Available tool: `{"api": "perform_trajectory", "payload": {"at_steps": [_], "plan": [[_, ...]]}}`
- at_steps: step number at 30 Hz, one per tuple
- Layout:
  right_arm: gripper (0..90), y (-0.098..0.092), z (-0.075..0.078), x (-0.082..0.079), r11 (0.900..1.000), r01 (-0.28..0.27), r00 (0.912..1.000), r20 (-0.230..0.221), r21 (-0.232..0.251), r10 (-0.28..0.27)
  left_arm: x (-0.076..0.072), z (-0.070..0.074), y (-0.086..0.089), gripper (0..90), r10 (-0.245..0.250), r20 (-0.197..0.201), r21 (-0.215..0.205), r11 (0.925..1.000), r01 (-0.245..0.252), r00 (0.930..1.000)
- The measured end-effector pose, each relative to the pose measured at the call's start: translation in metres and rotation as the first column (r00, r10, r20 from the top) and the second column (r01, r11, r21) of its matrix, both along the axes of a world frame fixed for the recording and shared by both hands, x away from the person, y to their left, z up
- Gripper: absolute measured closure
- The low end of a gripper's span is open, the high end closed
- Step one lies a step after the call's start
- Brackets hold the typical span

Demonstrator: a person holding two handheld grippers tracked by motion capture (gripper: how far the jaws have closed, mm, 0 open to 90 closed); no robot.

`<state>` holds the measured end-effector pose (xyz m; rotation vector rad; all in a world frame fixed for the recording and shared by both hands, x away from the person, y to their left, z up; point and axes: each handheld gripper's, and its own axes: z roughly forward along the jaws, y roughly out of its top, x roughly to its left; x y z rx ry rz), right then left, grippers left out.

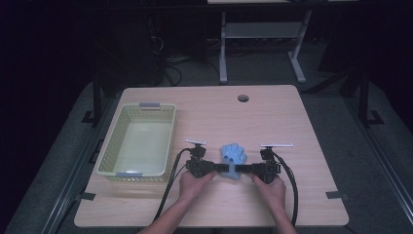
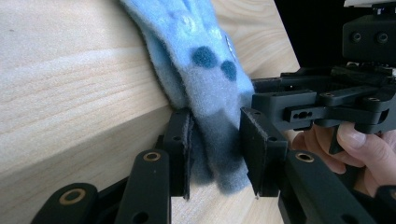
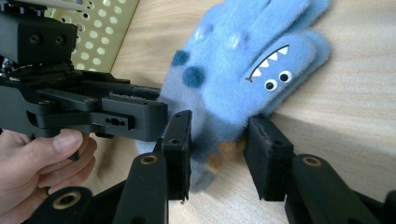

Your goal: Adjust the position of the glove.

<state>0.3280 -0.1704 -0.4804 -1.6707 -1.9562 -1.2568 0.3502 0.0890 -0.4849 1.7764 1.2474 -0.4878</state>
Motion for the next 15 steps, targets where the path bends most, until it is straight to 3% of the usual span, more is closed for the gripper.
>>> {"api": "perform_trajectory", "payload": {"at_steps": [15], "plan": [[71.6,0.0053,-0.0036,0.0011,1.0,0.029,0.9995,0.009,0.005,-0.029,0.001,-0.0026,-0.0013,66.8,0.009,-0.022,-0.022,0.9997,-0.009,0.9997]]}}
